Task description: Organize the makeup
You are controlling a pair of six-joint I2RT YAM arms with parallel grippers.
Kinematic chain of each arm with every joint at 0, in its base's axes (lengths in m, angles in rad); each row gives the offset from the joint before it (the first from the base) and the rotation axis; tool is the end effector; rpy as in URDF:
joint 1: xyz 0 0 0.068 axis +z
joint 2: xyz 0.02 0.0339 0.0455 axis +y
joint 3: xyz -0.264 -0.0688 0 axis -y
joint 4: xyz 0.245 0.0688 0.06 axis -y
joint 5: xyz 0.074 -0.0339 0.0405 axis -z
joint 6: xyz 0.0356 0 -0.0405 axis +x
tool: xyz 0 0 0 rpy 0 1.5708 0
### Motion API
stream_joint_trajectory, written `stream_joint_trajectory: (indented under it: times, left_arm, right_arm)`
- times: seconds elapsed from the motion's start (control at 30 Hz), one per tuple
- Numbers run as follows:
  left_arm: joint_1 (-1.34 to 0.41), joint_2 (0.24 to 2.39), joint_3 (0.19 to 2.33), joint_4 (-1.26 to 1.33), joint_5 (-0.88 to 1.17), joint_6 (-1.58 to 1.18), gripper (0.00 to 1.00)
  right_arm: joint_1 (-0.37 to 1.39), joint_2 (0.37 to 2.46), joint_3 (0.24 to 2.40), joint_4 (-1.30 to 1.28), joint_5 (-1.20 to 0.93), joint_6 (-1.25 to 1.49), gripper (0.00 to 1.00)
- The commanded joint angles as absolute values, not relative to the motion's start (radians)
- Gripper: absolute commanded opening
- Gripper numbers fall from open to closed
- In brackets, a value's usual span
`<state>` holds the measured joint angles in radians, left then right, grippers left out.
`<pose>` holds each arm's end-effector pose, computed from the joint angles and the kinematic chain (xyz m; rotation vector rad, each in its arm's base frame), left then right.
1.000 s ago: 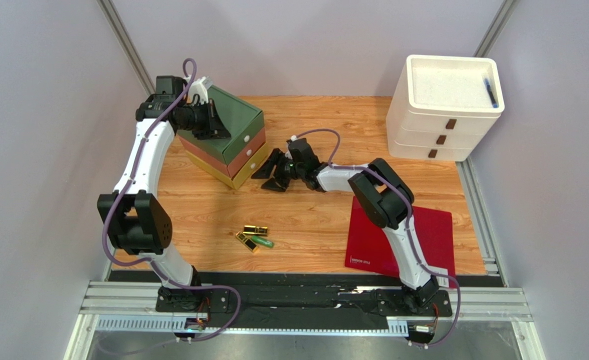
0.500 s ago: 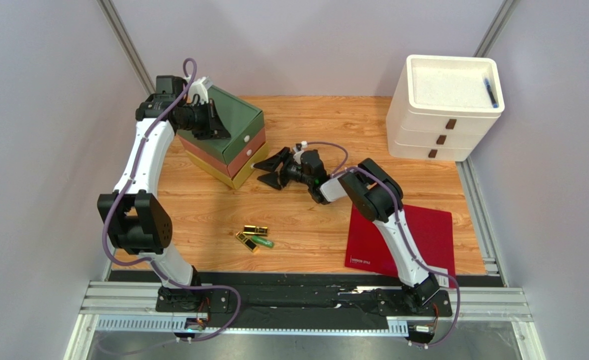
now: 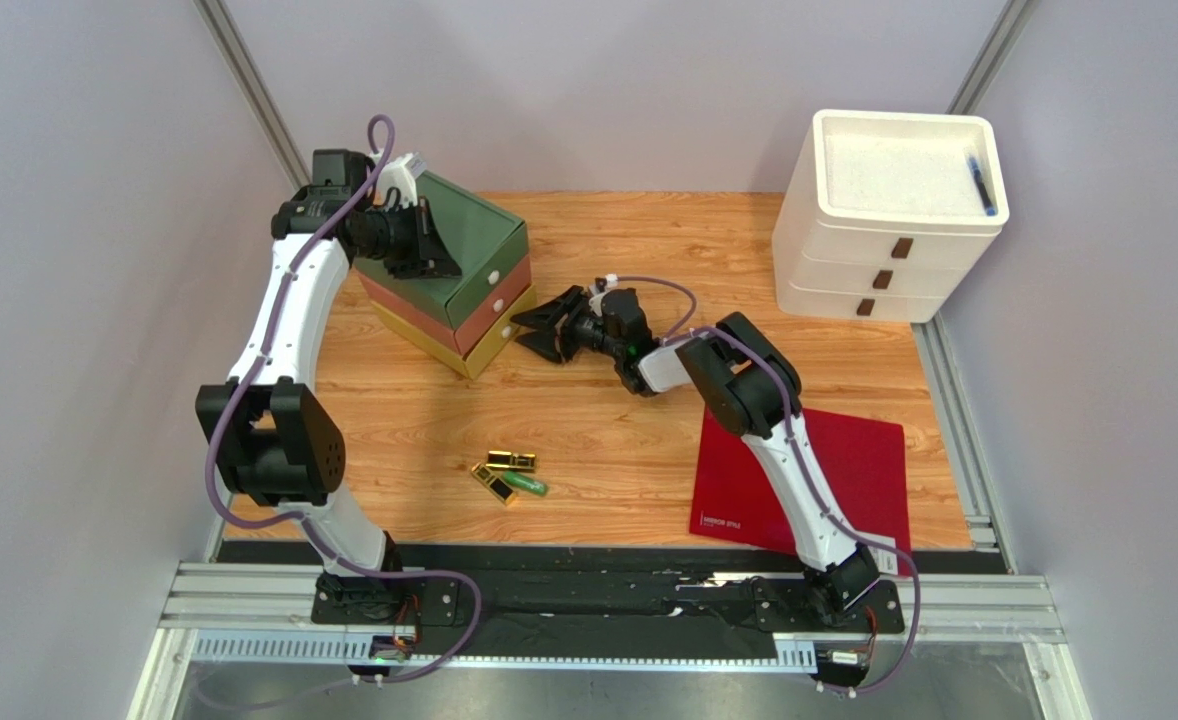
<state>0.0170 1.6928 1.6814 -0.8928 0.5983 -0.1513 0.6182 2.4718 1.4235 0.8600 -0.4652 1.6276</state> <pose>0.3620 -0.0139 0.3515 0.0537 2.4182 -0.7959 0.4024 0.3058 0.0752 0.6880 2.1392 1.8709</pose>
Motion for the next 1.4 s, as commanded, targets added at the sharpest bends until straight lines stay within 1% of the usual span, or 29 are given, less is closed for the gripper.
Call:
stream_joint_trajectory:
  times: [0.0, 0.27, 0.37, 0.4, 0.43, 0.83, 1.0, 1.13, 1.2, 1.37]
  left_arm:
    - [0.032, 1.723, 1.695, -0.948, 0.545, -0.109, 0.10]
    - [0.035, 1.724, 1.689, -0.950, 0.545, -0.106, 0.10]
    - [0.037, 1.721, 1.687, -0.950, 0.545, -0.103, 0.10]
    - [0.037, 1.723, 1.687, -0.951, 0.545, -0.101, 0.10]
    - [0.037, 1.720, 1.687, -0.953, 0.545, -0.101, 0.10]
    - [0.043, 1.718, 1.687, -0.950, 0.548, -0.103, 0.10]
    - [0.046, 1.712, 1.687, -0.953, 0.546, -0.098, 0.10]
    - [0.049, 1.710, 1.687, -0.954, 0.545, -0.100, 0.10]
    - [0.049, 1.710, 1.687, -0.954, 0.546, -0.100, 0.10]
    - [0.051, 1.710, 1.686, -0.953, 0.546, -0.104, 0.10]
  right_arm:
    - [0.618, 2.507, 1.454, 0.744, -0.451, 1.634, 0.49]
    - [0.644, 2.526, 1.493, 0.718, -0.453, 1.638, 0.45]
    - [0.652, 2.537, 1.491, 0.719, -0.448, 1.657, 0.43]
    - [0.653, 2.539, 1.490, 0.729, -0.446, 1.663, 0.40]
    - [0.655, 2.543, 1.491, 0.729, -0.445, 1.673, 0.39]
    - [0.690, 2.580, 1.482, 0.776, -0.371, 1.807, 0.38]
    - [0.699, 2.591, 1.502, 0.765, -0.356, 1.825, 0.30]
    - [0.701, 2.592, 1.496, 0.764, -0.351, 1.833, 0.19]
    - [0.700, 2.589, 1.486, 0.778, -0.350, 1.841, 0.11]
    - [0.699, 2.566, 1.407, 0.827, -0.339, 1.876, 0.04]
